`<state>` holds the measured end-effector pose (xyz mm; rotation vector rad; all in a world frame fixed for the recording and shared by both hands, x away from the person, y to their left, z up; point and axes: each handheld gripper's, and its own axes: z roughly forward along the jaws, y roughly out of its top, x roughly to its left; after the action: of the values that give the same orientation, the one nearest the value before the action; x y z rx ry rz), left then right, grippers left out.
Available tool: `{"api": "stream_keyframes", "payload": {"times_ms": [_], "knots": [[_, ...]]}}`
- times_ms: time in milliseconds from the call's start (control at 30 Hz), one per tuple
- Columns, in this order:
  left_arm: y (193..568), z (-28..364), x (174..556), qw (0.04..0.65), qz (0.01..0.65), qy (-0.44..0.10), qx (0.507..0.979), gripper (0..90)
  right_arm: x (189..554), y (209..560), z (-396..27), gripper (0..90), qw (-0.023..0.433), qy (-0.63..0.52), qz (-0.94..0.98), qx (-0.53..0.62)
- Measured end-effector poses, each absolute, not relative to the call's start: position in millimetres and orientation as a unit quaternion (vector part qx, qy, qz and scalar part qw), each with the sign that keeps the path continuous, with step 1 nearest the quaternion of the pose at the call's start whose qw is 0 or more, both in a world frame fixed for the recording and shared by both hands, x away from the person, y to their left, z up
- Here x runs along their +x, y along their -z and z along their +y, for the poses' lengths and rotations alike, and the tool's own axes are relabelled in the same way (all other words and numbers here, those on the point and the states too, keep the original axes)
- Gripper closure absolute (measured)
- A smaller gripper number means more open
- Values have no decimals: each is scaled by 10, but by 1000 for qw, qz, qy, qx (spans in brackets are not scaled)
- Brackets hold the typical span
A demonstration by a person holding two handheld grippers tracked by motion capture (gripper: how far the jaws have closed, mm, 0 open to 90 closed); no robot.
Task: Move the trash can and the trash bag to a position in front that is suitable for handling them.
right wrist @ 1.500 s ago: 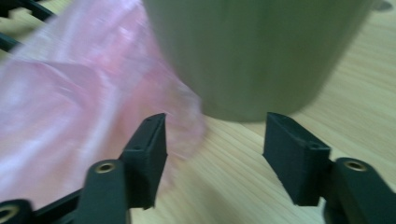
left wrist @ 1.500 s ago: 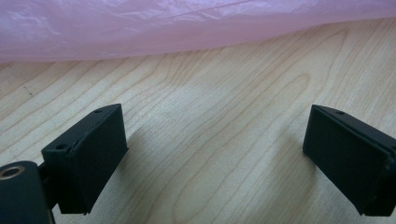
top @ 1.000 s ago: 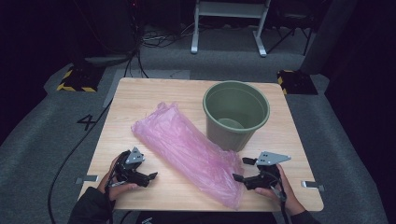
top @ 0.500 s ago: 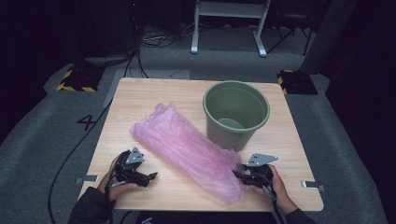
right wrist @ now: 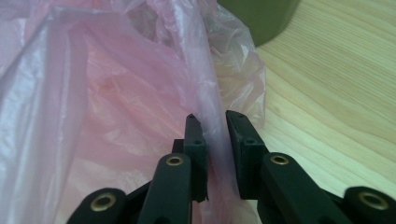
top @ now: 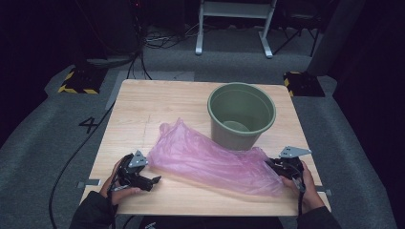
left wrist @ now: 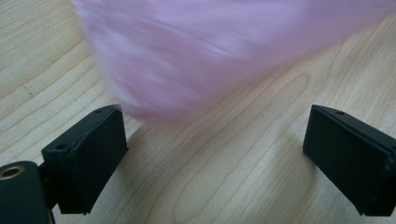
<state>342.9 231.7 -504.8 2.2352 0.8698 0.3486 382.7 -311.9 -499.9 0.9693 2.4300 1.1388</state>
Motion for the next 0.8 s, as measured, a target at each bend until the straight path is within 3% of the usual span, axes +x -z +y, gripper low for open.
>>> {"api": "stream_keyframes", "payload": {"times_ms": [367, 533, 567, 633, 667, 700, 800], "knots": [[5049, 2295, 3437, 349, 340, -135, 863, 46, 3959, 4986, -3623, 801, 164, -382, 833, 366], [5053, 2247, 3442, 350, 345, -136, 860, 39, 3994, 4955, -3842, 729, 175, -373, 823, 391], [5052, 2226, 3444, 350, 342, -137, 861, 39, 4002, 4931, -3925, 570, 181, -377, 805, 420], [5052, 2203, 3441, 349, 344, -136, 861, 39, 4001, 4889, -3972, 482, 188, -372, 799, 433], [5052, 2203, 3441, 349, 344, -136, 861, 39, 4001, 4889, -3972, 482, 188, -372, 799, 433], [5052, 2183, 3439, 350, 344, -136, 861, 39, 3981, 4801, -4009, 339, 214, -361, 788, 452], [5052, 2148, 3433, 350, 343, -135, 861, 39, 3959, 4716, -4056, 264, 226, -355, 777, 469]]}}
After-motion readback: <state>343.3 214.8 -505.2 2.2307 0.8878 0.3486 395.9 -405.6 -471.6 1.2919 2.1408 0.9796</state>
